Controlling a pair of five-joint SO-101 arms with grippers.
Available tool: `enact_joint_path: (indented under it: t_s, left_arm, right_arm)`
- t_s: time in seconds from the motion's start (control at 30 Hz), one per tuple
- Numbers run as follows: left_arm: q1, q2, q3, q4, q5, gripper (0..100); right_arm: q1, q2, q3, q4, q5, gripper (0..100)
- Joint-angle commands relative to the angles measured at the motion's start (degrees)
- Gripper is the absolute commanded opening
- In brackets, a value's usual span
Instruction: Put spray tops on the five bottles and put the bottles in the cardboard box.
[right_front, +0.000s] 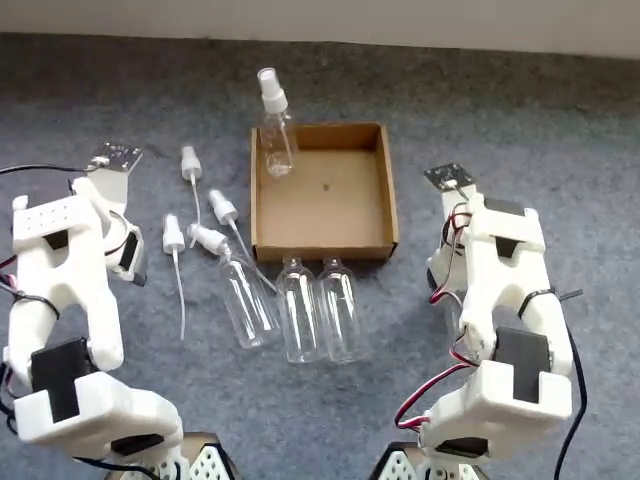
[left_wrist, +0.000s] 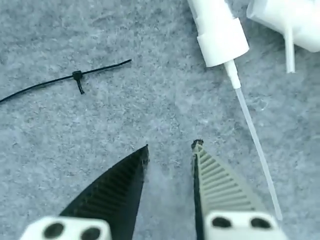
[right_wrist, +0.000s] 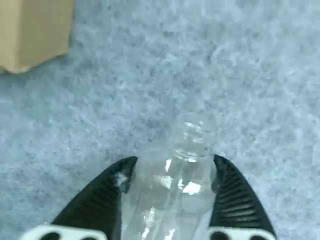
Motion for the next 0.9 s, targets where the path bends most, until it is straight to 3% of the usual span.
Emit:
enact_joint_path:
  t_s: [0.0,0.6,0.7,0.87]
  left_arm:
    - [-0.2,-2.5,1.1,-3.1,-0.4,14]
    - [0.0,0.7,1.8,-4.0,-0.3,14]
    - [-0.1,0.0,-1.2,-3.6,-0.1,14]
    - [0.8,-4.6,-12.0,-1.1,1.7,14]
  right_arm:
    - [-0.6,-0.6,-3.2,0.7,-0.7,6.6]
    - [0.4,-0.7,-9.5,2.2,-0.6,6.0]
    - [0.7,-1.5,-11.9,2.2,-1.0,0.9]
    - [0.4,-11.1,-17.2,2.6,-10.7,0.5]
